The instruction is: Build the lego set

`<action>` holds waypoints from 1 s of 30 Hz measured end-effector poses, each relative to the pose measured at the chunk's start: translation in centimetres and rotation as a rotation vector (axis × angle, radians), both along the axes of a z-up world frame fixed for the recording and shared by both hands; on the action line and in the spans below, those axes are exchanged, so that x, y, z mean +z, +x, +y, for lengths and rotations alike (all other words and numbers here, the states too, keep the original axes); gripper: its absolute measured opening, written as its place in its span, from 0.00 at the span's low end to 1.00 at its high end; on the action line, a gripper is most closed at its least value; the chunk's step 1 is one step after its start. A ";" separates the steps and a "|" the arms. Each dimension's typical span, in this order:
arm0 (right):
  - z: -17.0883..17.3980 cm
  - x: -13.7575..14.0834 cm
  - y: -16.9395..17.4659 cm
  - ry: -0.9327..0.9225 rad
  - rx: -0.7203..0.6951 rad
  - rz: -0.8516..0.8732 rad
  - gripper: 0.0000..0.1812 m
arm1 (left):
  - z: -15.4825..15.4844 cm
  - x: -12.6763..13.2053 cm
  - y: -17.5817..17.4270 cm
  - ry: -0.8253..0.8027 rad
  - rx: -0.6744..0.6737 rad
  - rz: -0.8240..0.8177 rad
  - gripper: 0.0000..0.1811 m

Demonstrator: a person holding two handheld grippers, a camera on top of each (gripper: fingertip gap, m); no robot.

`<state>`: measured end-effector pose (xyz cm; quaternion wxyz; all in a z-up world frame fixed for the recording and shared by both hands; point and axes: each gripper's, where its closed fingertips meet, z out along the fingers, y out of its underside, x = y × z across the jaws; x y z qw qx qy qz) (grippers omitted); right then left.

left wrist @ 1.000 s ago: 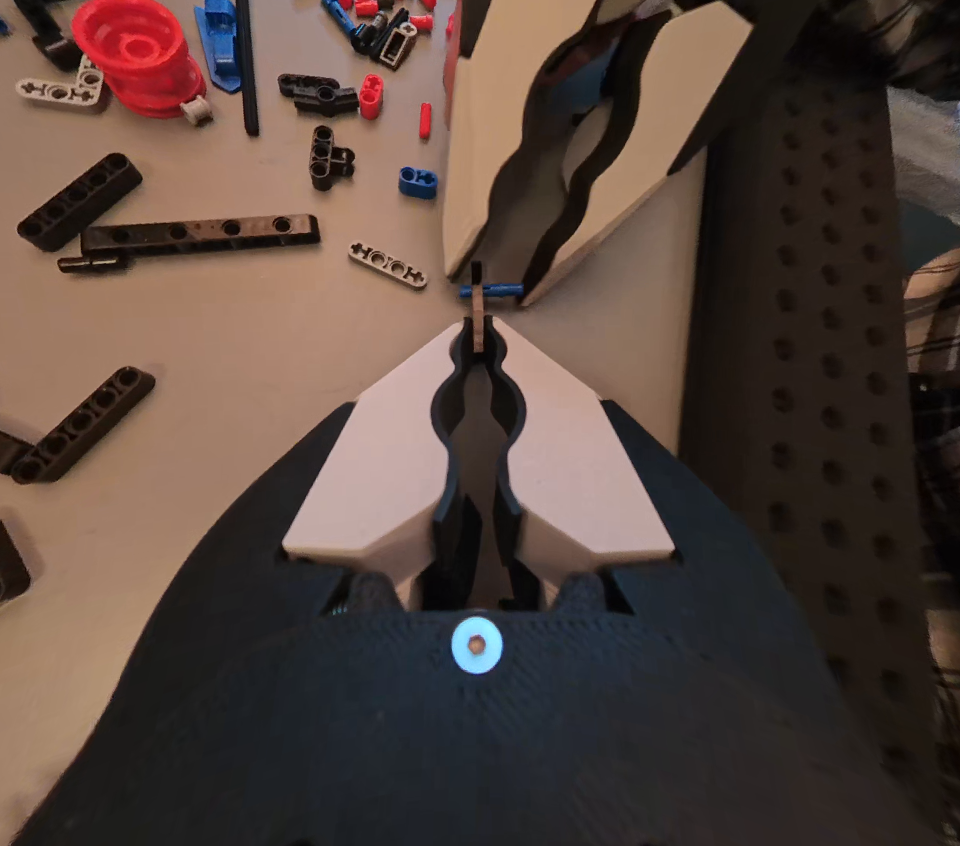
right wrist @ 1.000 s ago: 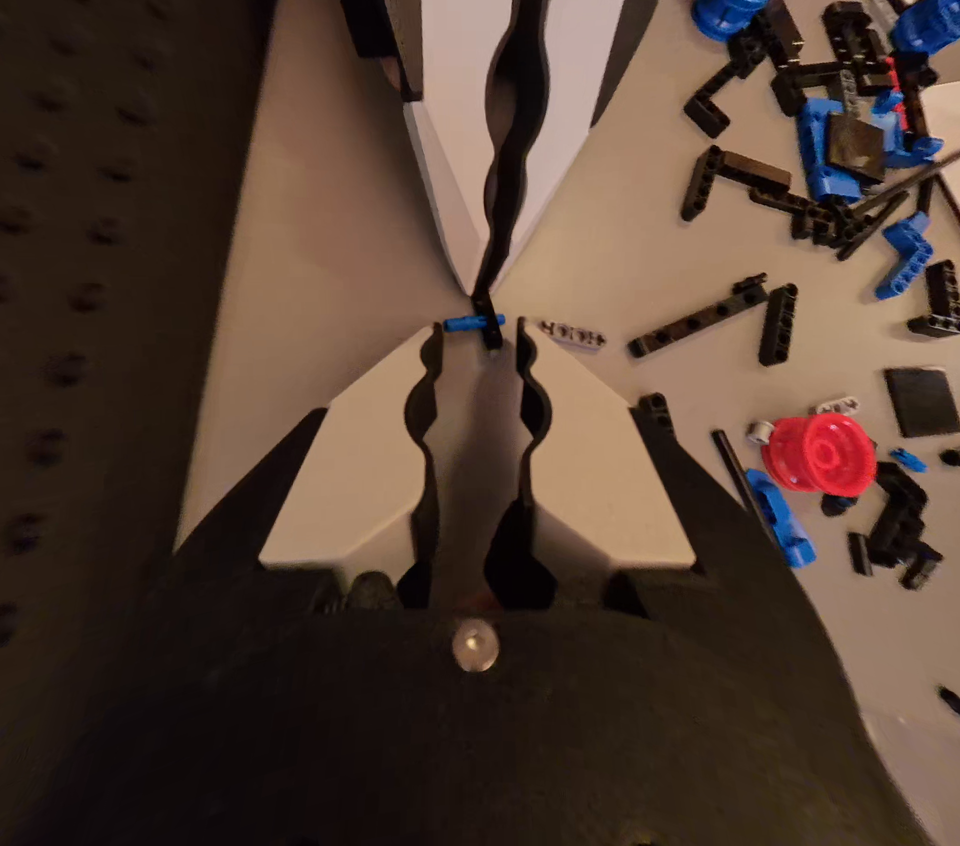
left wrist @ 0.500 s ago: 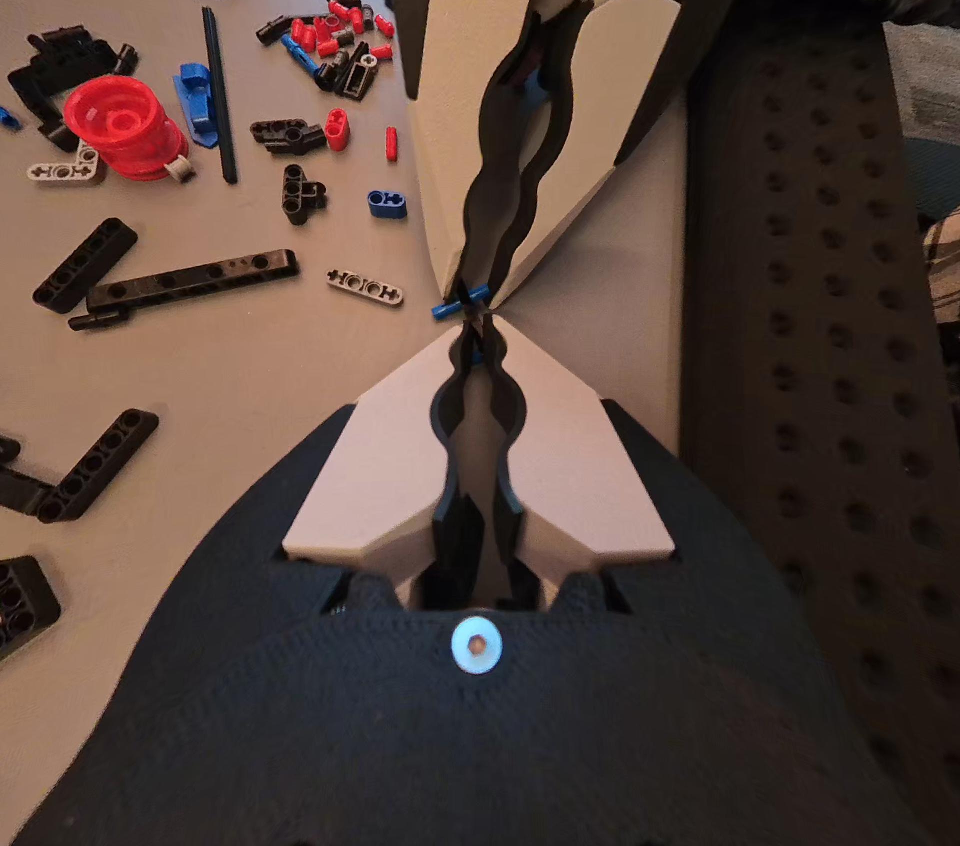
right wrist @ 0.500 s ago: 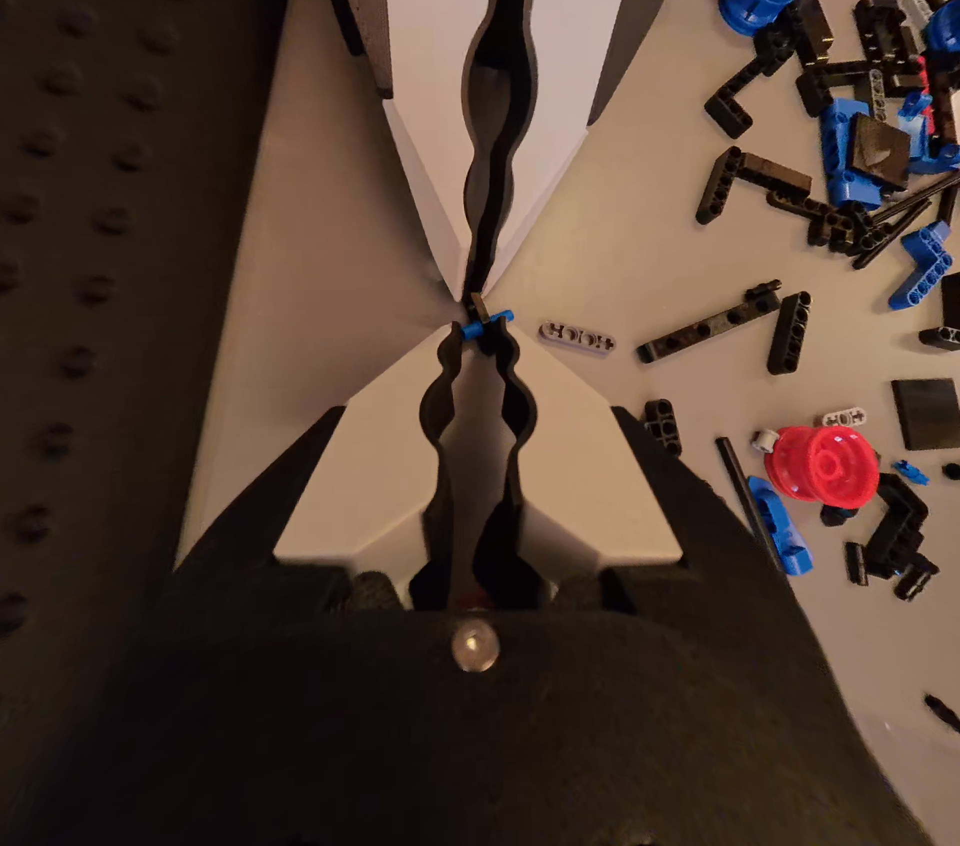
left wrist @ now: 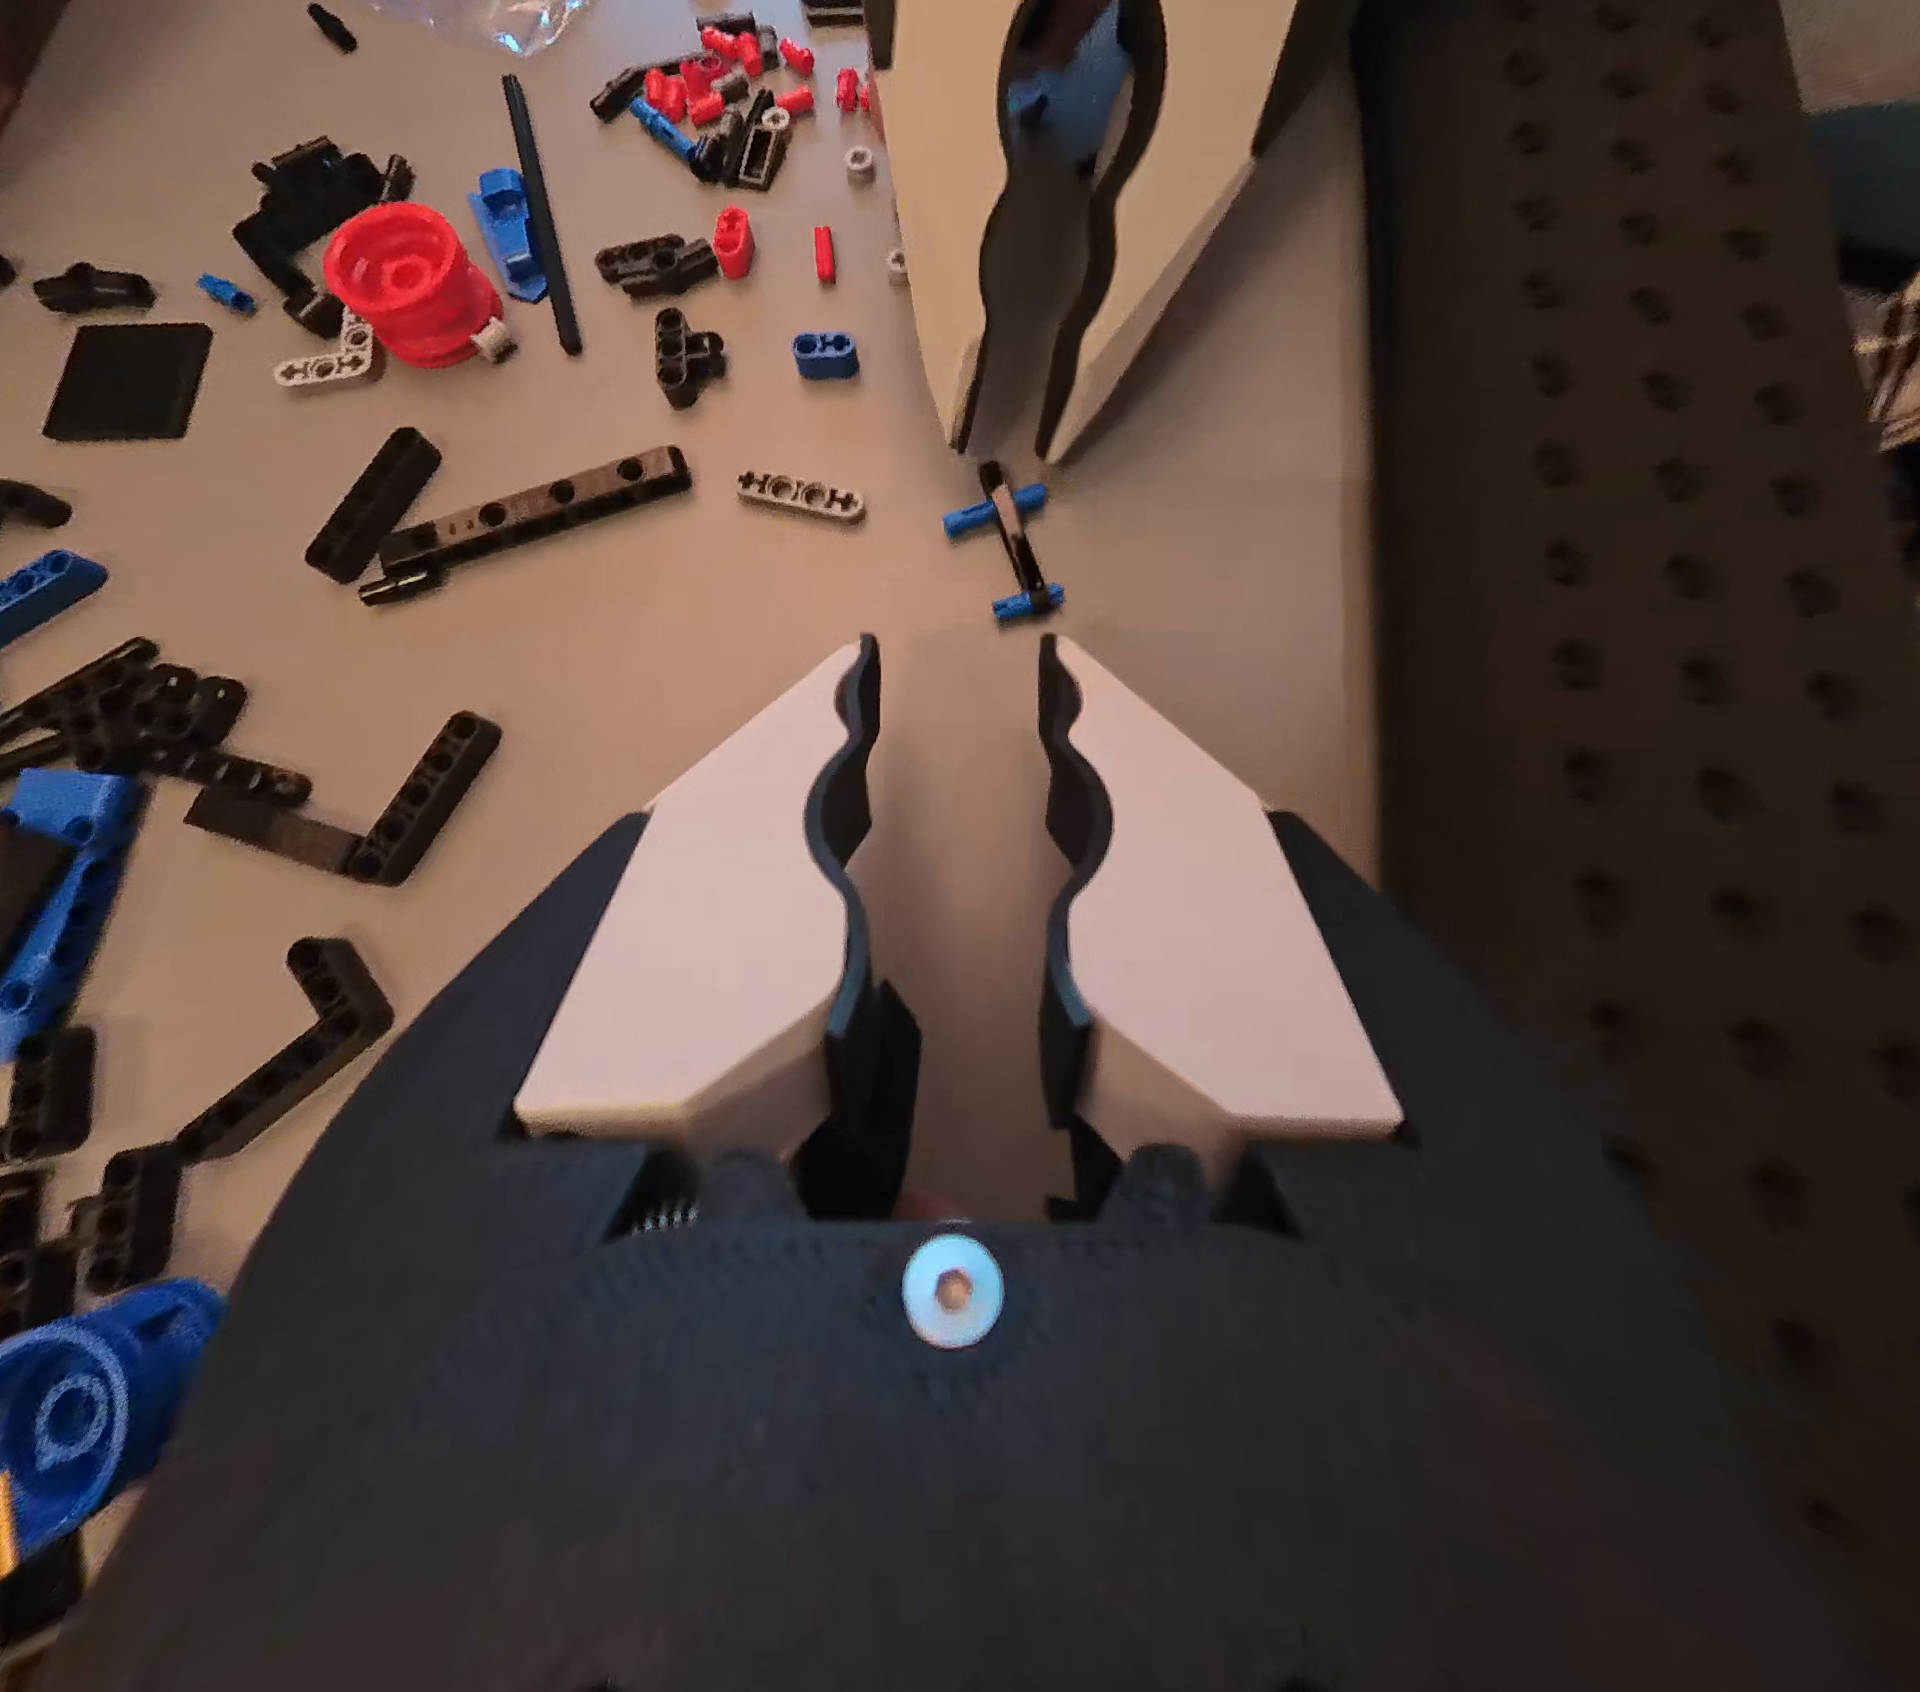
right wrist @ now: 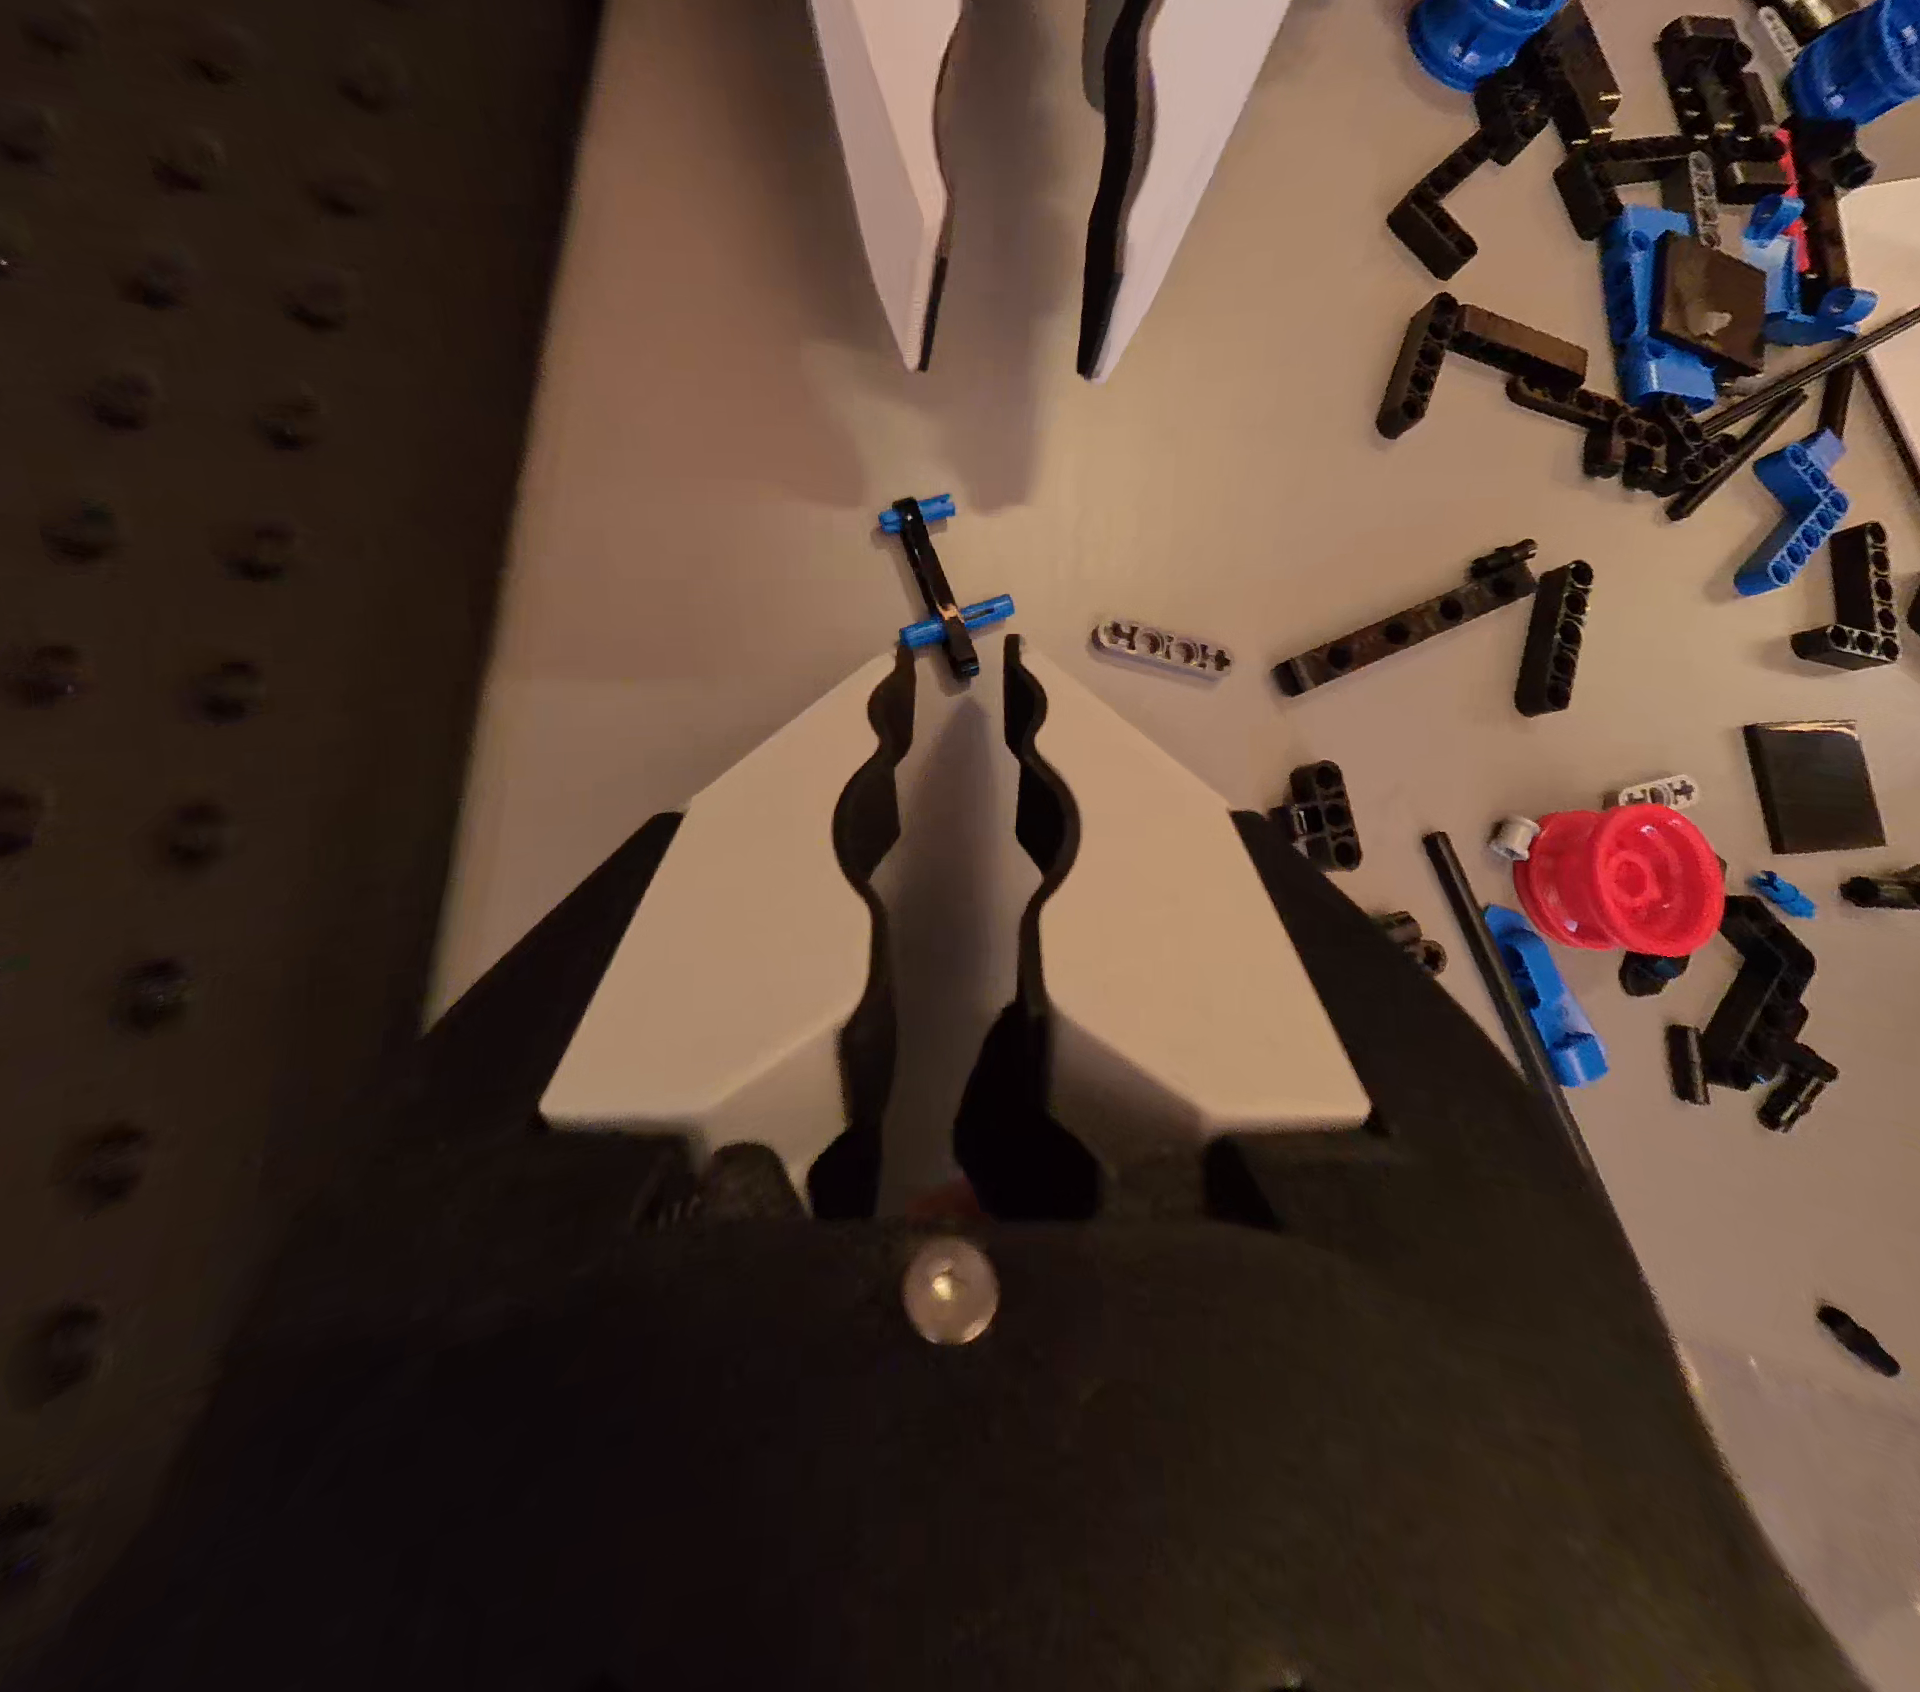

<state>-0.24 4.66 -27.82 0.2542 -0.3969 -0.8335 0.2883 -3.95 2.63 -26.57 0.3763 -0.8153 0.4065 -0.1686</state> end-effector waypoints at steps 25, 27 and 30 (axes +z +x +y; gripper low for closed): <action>-0.3 -0.7 -1.6 0.111 0.012 0.036 0.01 | -1.2 -2.1 0.9 -0.003 -0.109 0.118 0.13; -0.4 -0.7 -1.8 0.115 0.016 0.040 0.01 | -1.5 -2.1 0.8 -0.012 -0.118 0.120 0.11; -0.4 -0.7 -2.1 0.117 0.015 0.049 0.01 | -1.6 -2.1 0.6 -0.010 -0.116 0.120 0.13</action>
